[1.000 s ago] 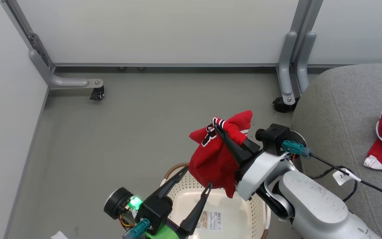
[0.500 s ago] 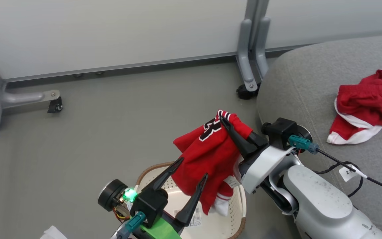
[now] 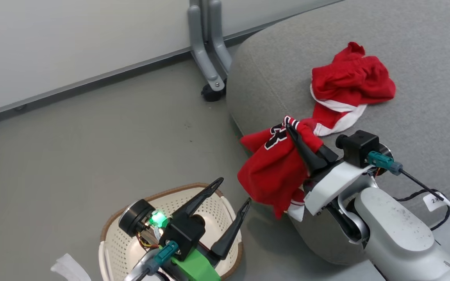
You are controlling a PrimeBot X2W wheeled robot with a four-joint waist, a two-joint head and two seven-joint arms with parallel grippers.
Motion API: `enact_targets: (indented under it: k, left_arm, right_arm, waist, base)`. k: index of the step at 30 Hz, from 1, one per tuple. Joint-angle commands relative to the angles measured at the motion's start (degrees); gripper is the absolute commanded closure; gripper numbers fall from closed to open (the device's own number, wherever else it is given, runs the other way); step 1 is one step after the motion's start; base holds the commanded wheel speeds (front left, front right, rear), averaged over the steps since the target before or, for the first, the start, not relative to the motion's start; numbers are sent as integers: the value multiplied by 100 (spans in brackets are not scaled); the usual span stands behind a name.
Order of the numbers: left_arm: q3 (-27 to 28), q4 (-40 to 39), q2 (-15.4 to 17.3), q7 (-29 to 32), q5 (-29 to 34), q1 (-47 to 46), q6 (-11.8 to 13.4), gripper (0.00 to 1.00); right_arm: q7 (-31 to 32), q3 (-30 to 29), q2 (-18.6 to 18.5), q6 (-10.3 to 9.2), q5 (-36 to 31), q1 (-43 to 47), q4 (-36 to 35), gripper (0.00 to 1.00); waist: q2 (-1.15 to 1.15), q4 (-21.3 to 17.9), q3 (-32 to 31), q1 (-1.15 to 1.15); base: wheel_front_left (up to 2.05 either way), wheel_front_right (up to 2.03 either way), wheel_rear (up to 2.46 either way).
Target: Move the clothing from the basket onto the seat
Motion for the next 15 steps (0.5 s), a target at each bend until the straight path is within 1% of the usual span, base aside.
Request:
enact_targets:
  k: [1, 4, 8, 11, 15]
  left_arm:
    - [22, -16, 47, 15, 66, -105, 8, 0]
    - [24, -43, 71, 53, 83, -178, 18, 0]
    - [9, -92, 94, 86, 103, -256, 20, 0]
    - [8, -152, 100, 101, 122, -348, 6, 0]
    - [17, -254, 141, 151, 174, -527, -29, 0]
  right_arm:
    - [-44, -90, -8, 0, -41, 69, 0, 100]
    - [-74, -270, -20, 0, -84, 115, -18, 100]
    - [-92, -553, -49, 0, -119, 121, -32, 100]
    - [-103, -856, -97, 0, -147, -2, -50, 100]
    - [-117, -1400, -236, 0, -172, -313, -111, 100]
  waist:
    - [0, -664, 351, 0]
    - [0, -814, 457, 0]
    - [0, -891, 598, 0]
    - [0, -881, 726, 0]
    - [0, -775, 986, 0]
  base:
    - [0, 0, 0]
    - [0, 0, 0]
    - [0, 0, 0]
    - [0, 0, 0]
    - [0, 0, 0]
